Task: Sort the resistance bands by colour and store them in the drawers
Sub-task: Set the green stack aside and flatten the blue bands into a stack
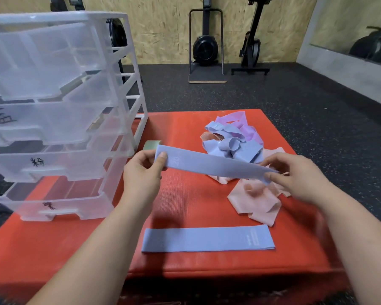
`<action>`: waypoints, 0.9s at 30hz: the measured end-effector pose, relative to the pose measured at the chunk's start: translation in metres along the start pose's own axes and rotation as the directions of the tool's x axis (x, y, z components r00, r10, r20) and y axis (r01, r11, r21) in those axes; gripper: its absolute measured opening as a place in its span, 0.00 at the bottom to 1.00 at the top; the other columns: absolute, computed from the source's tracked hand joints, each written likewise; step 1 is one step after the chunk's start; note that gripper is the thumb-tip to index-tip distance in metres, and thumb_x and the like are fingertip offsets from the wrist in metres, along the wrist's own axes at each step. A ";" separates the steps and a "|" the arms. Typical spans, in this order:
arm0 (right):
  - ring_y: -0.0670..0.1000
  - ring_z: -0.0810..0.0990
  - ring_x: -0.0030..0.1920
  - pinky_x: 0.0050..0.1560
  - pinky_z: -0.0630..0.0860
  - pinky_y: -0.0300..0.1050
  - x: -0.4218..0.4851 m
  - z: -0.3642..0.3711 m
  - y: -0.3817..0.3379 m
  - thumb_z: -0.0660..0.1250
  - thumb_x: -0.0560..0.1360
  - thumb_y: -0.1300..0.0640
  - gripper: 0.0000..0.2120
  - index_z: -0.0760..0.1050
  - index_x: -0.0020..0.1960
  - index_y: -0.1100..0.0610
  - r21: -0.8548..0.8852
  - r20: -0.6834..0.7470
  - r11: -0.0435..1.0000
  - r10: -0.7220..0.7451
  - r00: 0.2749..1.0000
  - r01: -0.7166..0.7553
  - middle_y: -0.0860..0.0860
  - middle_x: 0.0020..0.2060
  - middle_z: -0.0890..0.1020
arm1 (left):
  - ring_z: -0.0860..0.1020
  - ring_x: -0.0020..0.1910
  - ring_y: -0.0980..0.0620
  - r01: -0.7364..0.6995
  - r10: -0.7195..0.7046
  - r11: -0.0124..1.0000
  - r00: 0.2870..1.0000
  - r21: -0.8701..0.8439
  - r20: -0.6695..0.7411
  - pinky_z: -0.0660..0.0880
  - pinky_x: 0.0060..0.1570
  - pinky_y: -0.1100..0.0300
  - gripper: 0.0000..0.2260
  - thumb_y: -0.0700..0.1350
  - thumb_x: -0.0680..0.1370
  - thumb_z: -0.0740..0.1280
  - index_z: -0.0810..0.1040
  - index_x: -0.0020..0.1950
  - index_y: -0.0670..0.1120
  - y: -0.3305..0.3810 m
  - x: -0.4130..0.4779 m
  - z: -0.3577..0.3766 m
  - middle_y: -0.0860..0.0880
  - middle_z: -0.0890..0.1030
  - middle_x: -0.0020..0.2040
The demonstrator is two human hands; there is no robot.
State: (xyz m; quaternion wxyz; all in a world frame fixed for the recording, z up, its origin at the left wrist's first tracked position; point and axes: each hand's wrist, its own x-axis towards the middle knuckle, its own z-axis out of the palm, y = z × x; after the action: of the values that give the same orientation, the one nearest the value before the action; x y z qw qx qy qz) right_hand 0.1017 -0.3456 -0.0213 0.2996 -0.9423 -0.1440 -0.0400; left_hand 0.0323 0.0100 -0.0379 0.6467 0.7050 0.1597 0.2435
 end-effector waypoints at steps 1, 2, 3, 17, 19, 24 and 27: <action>0.44 0.83 0.40 0.45 0.79 0.45 -0.003 -0.002 -0.001 0.78 0.72 0.62 0.17 0.83 0.51 0.41 0.067 -0.002 0.998 0.004 1.000 -0.004 0.43 0.43 0.85 | 0.78 0.36 0.54 0.012 -0.013 1.000 1.000 0.005 0.011 0.76 0.42 0.53 0.04 0.47 0.81 0.73 0.85 0.51 0.48 0.000 -0.001 -0.004 0.48 0.84 0.39; 0.47 0.82 0.38 0.44 0.81 0.46 -0.006 -0.004 -0.002 0.77 0.73 0.64 0.17 0.83 0.53 0.43 0.167 0.000 0.986 0.011 1.000 -0.011 0.45 0.44 0.85 | 0.79 0.37 0.54 0.025 -0.025 1.000 0.999 0.012 0.021 0.77 0.42 0.53 0.04 0.47 0.80 0.73 0.85 0.50 0.47 0.000 -0.002 -0.009 0.45 0.85 0.41; 0.48 0.81 0.36 0.41 0.82 0.47 -0.010 -0.005 -0.003 0.76 0.74 0.66 0.18 0.84 0.55 0.45 0.276 0.005 0.961 0.022 1.000 -0.023 0.47 0.45 0.85 | 0.80 0.37 0.53 0.042 -0.042 0.999 0.999 0.022 0.029 0.77 0.43 0.53 0.03 0.46 0.80 0.74 0.86 0.49 0.47 0.001 -0.004 -0.013 0.43 0.86 0.42; 0.44 0.80 0.32 0.43 0.77 0.41 -0.078 0.029 -0.010 0.79 0.69 0.63 0.19 0.82 0.54 0.45 0.140 0.132 0.983 0.099 0.986 -0.118 0.47 0.44 0.85 | 0.78 0.32 0.53 -0.129 -0.153 0.752 0.919 0.646 0.362 0.74 0.36 0.54 0.11 0.47 0.72 0.78 0.79 0.50 0.56 -0.031 -0.055 -0.087 0.51 0.83 0.35; 0.42 0.80 0.34 0.40 0.74 0.32 -0.086 0.037 -0.013 0.79 0.69 0.62 0.18 0.81 0.52 0.43 0.058 0.131 0.995 0.078 0.988 -0.086 0.45 0.43 0.84 | 0.79 0.35 0.53 -0.181 -0.122 0.684 0.926 0.706 0.356 0.74 0.37 0.56 0.10 0.47 0.73 0.77 0.78 0.49 0.55 -0.035 -0.064 -0.088 0.53 0.82 0.36; 0.40 0.78 0.41 0.44 0.76 0.41 -0.095 0.053 -0.014 0.77 0.70 0.57 0.17 0.80 0.53 0.38 -0.186 0.176 0.983 0.041 0.984 -0.008 0.41 0.43 0.80 | 0.75 0.48 0.47 -0.351 0.001 0.486 0.916 0.800 0.401 0.75 0.46 0.50 0.09 0.50 0.72 0.73 0.75 0.47 0.58 -0.048 -0.072 -0.090 0.55 0.78 0.41; 0.39 0.76 0.45 0.47 0.75 0.42 -0.094 0.051 -0.017 0.76 0.72 0.54 0.16 0.80 0.57 0.40 -0.271 0.202 0.962 0.021 0.979 0.035 0.40 0.47 0.78 | 0.73 0.52 0.48 -0.407 0.031 0.441 0.898 0.800 0.440 0.75 0.54 0.50 0.15 0.49 0.71 0.76 0.79 0.55 0.58 -0.048 -0.067 -0.091 0.56 0.76 0.49</action>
State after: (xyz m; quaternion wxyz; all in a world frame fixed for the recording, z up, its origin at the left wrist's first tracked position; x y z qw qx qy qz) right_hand 0.0066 -0.3259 -0.0685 0.1506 -0.9732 -0.1700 0.0357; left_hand -0.0692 0.0547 -0.0903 0.1719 0.9811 0.0450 0.0759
